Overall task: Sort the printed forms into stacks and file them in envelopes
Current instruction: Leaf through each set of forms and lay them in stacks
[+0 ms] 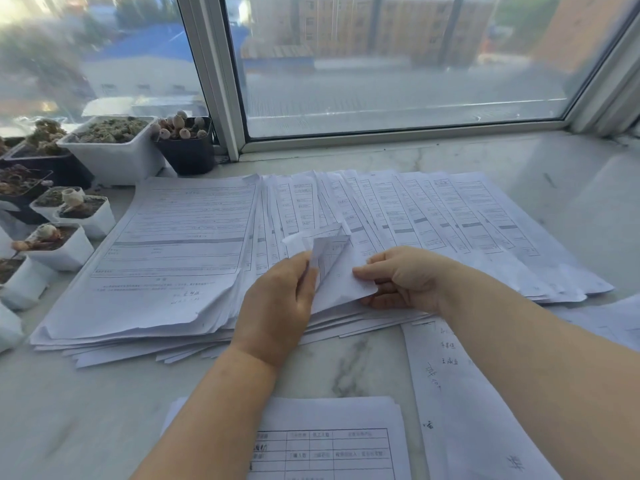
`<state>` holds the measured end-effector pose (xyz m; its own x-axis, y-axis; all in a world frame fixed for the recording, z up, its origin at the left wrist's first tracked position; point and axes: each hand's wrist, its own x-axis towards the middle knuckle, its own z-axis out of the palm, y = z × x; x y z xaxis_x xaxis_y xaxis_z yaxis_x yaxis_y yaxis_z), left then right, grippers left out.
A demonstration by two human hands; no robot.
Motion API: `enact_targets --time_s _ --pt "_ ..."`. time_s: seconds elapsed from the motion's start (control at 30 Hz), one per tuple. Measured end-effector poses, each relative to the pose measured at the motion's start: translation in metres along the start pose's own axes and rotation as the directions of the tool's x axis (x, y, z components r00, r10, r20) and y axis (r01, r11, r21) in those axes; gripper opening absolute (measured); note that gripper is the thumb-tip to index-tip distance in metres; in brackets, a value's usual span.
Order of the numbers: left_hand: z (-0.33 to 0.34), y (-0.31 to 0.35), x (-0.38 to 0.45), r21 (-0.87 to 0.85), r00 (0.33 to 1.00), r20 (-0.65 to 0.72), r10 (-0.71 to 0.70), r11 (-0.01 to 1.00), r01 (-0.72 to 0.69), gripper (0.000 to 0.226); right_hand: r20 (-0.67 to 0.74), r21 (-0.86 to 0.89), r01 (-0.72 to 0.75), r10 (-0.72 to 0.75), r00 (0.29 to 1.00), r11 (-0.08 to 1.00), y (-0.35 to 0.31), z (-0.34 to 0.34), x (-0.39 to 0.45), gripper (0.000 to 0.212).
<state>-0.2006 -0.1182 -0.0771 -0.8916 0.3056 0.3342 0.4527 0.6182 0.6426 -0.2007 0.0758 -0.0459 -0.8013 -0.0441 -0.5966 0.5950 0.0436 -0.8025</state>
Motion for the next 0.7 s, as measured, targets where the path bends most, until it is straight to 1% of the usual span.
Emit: enact_targets --time_s 0.03,0.07,0.1,0.13,0.17,0.2,0.23,0.27,0.3,0.33,0.4,0.43,0.5,0.53,0.63,0.67,0.7 --pt "0.000 0.000 0.000 -0.004 1.000 0.027 -0.001 1.000 0.001 0.010 -0.027 -0.015 0.002 -0.002 1.000 1.000 0.001 0.001 0.001 0.015" --pt "-0.001 0.001 0.000 0.001 0.998 0.057 -0.011 1.000 0.011 0.013 -0.063 -0.039 0.005 -0.008 0.998 0.999 0.001 0.004 0.003 0.016" --pt "-0.001 0.000 0.000 0.008 0.995 0.093 -0.040 0.999 0.040 0.034 -0.098 -0.061 0.008 -0.014 0.995 0.998 0.001 0.008 0.004 0.019" --pt "-0.001 -0.001 -0.001 0.000 0.992 0.114 -0.050 0.999 0.051 0.045 -0.128 -0.073 0.012 -0.021 0.992 0.997 0.001 0.012 0.006 0.022" --pt "-0.002 -0.002 0.000 0.004 0.991 0.124 -0.043 0.999 0.042 0.047 -0.149 -0.080 0.016 -0.028 0.988 0.997 0.001 0.014 0.008 0.024" --pt "-0.002 -0.001 0.000 -0.002 0.992 0.127 -0.028 1.000 0.029 0.041 -0.165 -0.086 0.019 -0.033 0.986 0.996 0.001 0.015 0.009 0.025" --pt "-0.003 -0.001 0.000 -0.006 0.993 0.113 -0.021 1.000 0.022 0.028 -0.171 -0.090 0.020 -0.036 0.985 0.996 0.001 0.015 0.009 0.025" --pt "-0.003 -0.001 0.001 -0.029 0.996 0.087 -0.005 1.000 0.008 0.010 -0.162 -0.087 0.020 -0.034 0.986 0.996 0.001 0.013 0.008 0.023" --pt "-0.003 -0.001 0.001 -0.046 0.998 0.061 -0.014 0.999 0.017 0.018 -0.131 -0.073 0.017 -0.026 0.991 0.997 0.001 0.010 0.006 0.019" --pt "-0.001 -0.004 0.002 -0.065 0.999 0.030 -0.037 0.997 0.039 0.031 -0.089 -0.046 0.007 -0.012 0.996 0.999 0.000 0.007 0.004 0.014" --pt "0.000 -0.008 0.004 -0.091 0.996 -0.027 -0.090 0.992 0.088 0.042 -0.039 0.011 -0.018 0.018 0.999 1.000 -0.001 0.003 0.002 0.007" --pt "-0.001 -0.007 0.005 -0.088 0.993 -0.038 -0.116 0.990 0.112 0.044 -0.046 0.021 -0.025 0.026 0.999 0.999 0.000 0.003 0.003 0.006" --pt "0.001 -0.011 0.006 -0.109 0.990 -0.051 -0.129 0.986 0.123 0.047 -0.105 0.000 -0.031 0.031 0.994 1.000 0.000 0.006 0.006 0.011" --pt "0.002 -0.012 0.007 -0.122 0.992 -0.058 -0.115 0.987 0.107 0.048 -0.133 -0.014 -0.034 0.032 0.991 0.999 0.000 0.008 0.008 0.013" --pt "0.004 -0.016 0.008 -0.126 0.987 -0.051 -0.152 0.981 0.144 0.045 -0.165 -0.037 -0.040 0.033 0.986 0.999 -0.002 0.014 0.008 0.015" --pt "0.004 -0.014 0.008 -0.125 0.987 -0.047 -0.156 0.981 0.149 0.038 -0.166 -0.039 -0.035 0.029 0.986 0.999 -0.003 0.015 0.005 0.018" --pt "0.004 -0.013 0.007 -0.160 0.982 -0.010 -0.187 0.970 0.183 0.022 -0.162 -0.024 -0.023 0.019 0.987 0.999 -0.005 0.014 0.000 0.024"
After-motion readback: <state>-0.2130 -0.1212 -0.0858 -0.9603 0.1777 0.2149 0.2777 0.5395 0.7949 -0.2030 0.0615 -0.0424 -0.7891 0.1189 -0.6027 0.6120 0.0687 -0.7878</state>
